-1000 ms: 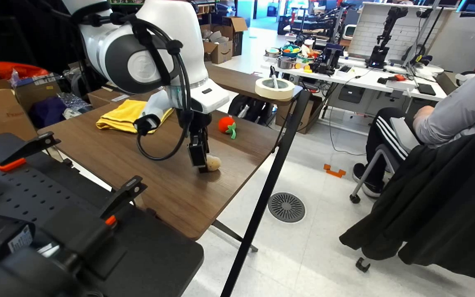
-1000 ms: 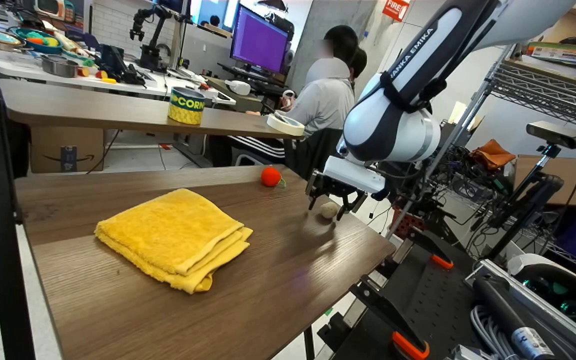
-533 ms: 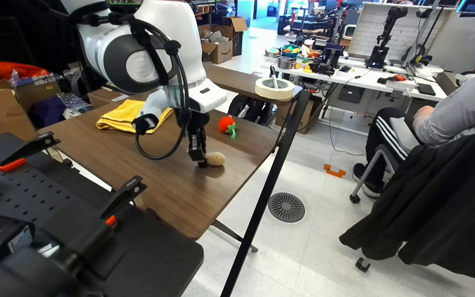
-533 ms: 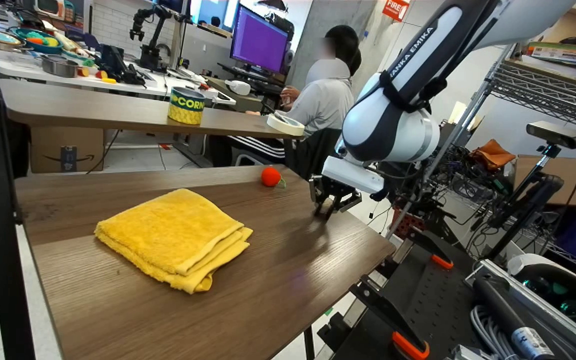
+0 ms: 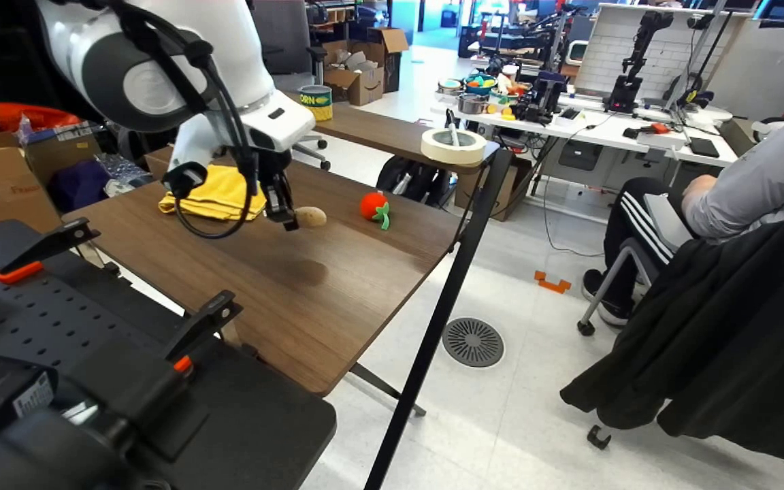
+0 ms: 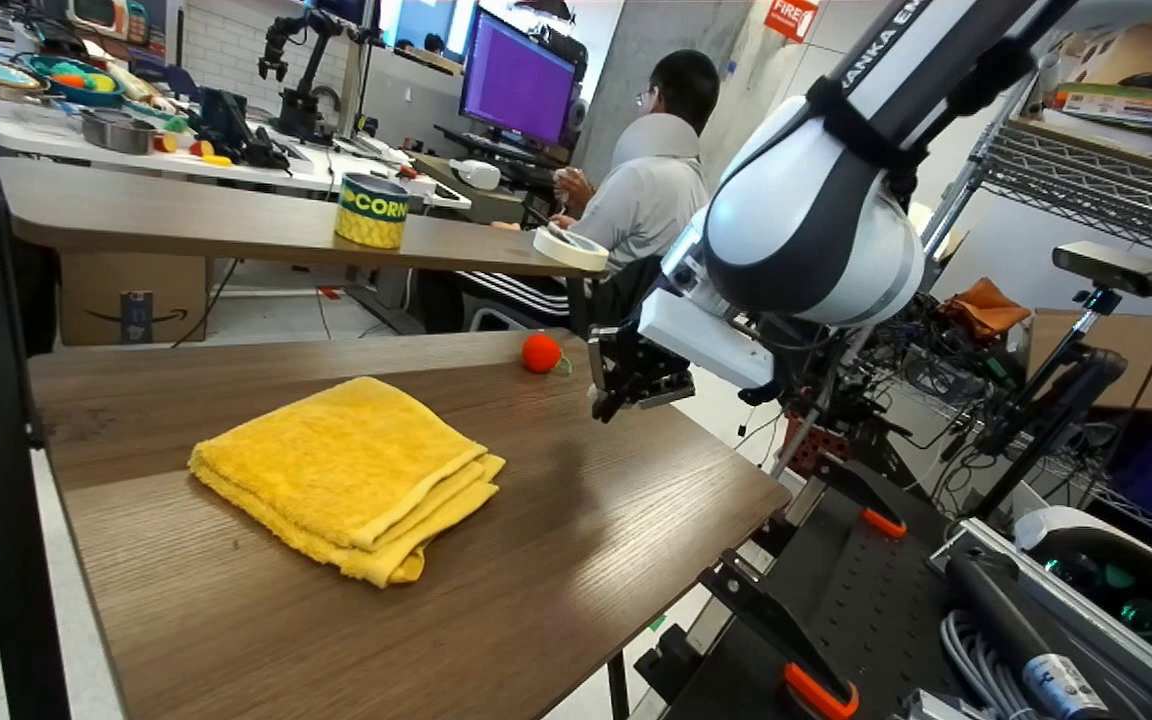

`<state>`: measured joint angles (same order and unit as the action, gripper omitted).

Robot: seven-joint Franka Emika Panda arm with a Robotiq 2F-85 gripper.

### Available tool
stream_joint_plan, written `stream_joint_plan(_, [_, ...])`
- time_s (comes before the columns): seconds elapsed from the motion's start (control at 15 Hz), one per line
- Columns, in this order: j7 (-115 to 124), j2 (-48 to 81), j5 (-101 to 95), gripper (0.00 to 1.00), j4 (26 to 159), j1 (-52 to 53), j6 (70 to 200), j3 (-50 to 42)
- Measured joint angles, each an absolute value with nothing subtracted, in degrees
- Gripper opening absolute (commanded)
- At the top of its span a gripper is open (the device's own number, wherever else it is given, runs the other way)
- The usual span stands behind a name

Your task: Wipe the table with the cloth move the stone and the red object on opposite sides of the table

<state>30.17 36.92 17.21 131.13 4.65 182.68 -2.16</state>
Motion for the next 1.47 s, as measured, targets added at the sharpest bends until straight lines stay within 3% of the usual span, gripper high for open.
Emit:
stream_joint_plan(0.6, [26.11, 31.41, 17.39, 0.02, 141.38, -2.58, 186.76, 23.9])
stream_joint_plan(0.93, [26.31, 34.51, 17.51, 0.02, 140.99, 6.34, 186.75, 22.8])
stream_joint_plan(1.33, [28.41, 41.3, 19.54, 0.02, 134.39, 22.17, 186.69, 13.61])
stream_joint_plan(1.4, [28.84, 41.13, 20.17, 0.31, 134.09, 24.2, 186.53, 12.22])
stream_joint_plan(1.47, [29.18, 40.93, 20.67, 0.32, 134.0, 25.91, 186.26, 10.94])
